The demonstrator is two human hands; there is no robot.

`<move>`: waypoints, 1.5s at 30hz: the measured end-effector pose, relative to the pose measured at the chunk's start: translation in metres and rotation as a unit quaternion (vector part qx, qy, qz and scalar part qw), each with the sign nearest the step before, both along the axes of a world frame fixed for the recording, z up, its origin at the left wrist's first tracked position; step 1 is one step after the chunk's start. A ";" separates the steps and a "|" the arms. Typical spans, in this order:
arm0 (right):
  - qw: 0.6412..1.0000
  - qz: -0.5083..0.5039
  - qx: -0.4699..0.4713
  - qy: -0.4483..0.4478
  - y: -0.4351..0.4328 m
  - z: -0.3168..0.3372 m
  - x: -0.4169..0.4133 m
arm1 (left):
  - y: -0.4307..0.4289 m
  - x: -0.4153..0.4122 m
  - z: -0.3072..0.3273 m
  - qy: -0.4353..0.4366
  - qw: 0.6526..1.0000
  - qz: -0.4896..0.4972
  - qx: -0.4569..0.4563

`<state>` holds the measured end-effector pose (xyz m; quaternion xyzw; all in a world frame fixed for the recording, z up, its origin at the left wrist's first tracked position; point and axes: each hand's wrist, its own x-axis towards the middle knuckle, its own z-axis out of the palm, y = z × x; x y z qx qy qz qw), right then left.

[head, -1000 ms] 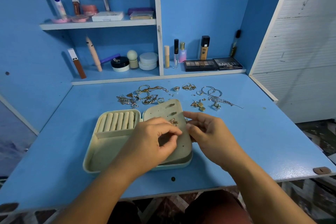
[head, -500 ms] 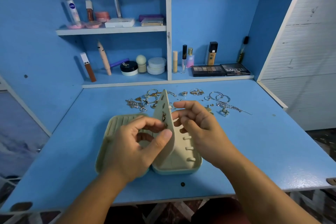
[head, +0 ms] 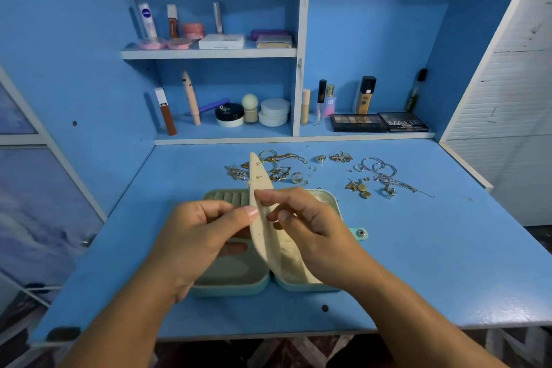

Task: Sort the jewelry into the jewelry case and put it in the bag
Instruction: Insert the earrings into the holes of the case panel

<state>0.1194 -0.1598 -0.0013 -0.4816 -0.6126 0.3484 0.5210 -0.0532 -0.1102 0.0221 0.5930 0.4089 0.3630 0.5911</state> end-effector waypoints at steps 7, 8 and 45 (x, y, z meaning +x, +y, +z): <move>0.966 -0.165 -0.101 -0.171 0.027 0.007 0.040 | 0.003 -0.013 -0.007 -0.070 0.990 -0.008 -0.124; 0.948 -0.199 -0.099 -0.229 0.035 0.009 0.052 | 0.004 -0.014 -0.008 -0.082 0.988 -0.006 -0.134; 0.986 -0.047 0.025 -0.157 0.006 0.022 -0.028 | 0.009 -0.030 -0.021 -0.139 0.979 -0.039 -0.143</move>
